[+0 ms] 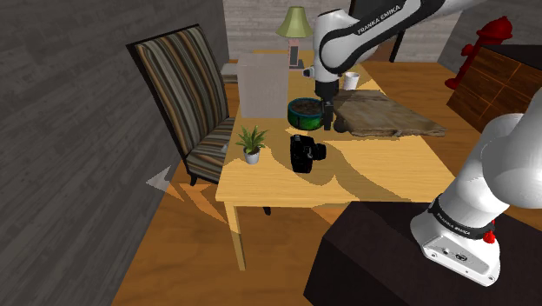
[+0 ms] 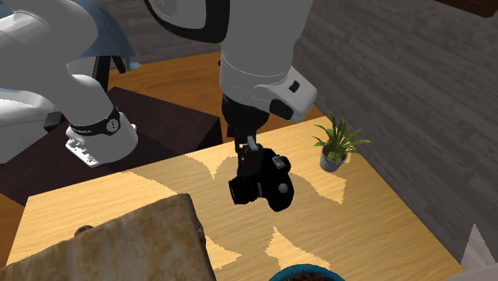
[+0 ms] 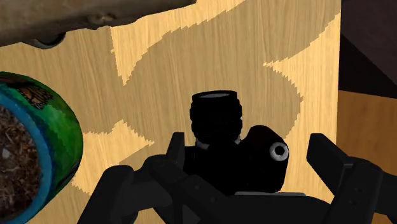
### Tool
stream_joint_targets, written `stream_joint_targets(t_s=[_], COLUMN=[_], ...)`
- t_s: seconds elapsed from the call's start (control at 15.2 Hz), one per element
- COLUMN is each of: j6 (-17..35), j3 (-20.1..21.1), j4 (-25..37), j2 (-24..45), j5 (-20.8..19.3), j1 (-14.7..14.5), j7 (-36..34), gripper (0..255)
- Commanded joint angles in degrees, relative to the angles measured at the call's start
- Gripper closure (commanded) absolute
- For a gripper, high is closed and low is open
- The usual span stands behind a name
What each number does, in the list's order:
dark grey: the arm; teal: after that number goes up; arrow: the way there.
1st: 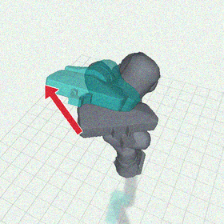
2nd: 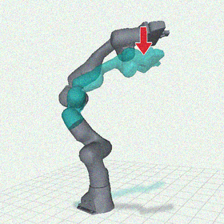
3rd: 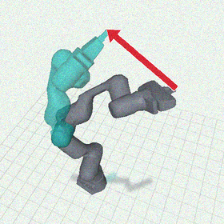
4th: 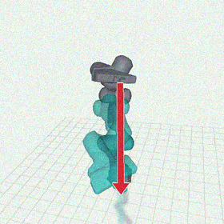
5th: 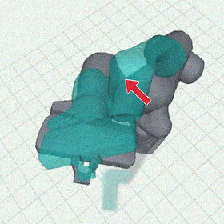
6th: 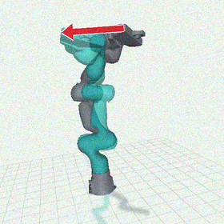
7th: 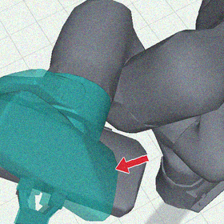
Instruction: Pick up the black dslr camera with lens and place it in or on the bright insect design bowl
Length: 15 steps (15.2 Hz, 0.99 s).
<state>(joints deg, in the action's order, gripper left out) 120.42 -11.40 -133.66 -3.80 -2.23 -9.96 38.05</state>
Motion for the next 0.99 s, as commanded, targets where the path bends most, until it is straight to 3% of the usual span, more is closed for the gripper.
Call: stream_joint_targets(t_s=[0.0, 0.2, 0.73, 0.92], j6=[2.27, 5.17, 11.05, 11.05], j3=[0.31, 1.21, 1.36, 1.36], j4=[1.66, 4.65, 2.02, 2.02], j2=[4.44, 11.08, 14.36, 14.36], j5=[0.42, 0.93, 1.51, 1.51], j1=[-0.65, -1.23, -0.95, -0.94], j7=[4.05, 9.57, 10.04, 10.04], gripper=[0, 0, 0, 0])
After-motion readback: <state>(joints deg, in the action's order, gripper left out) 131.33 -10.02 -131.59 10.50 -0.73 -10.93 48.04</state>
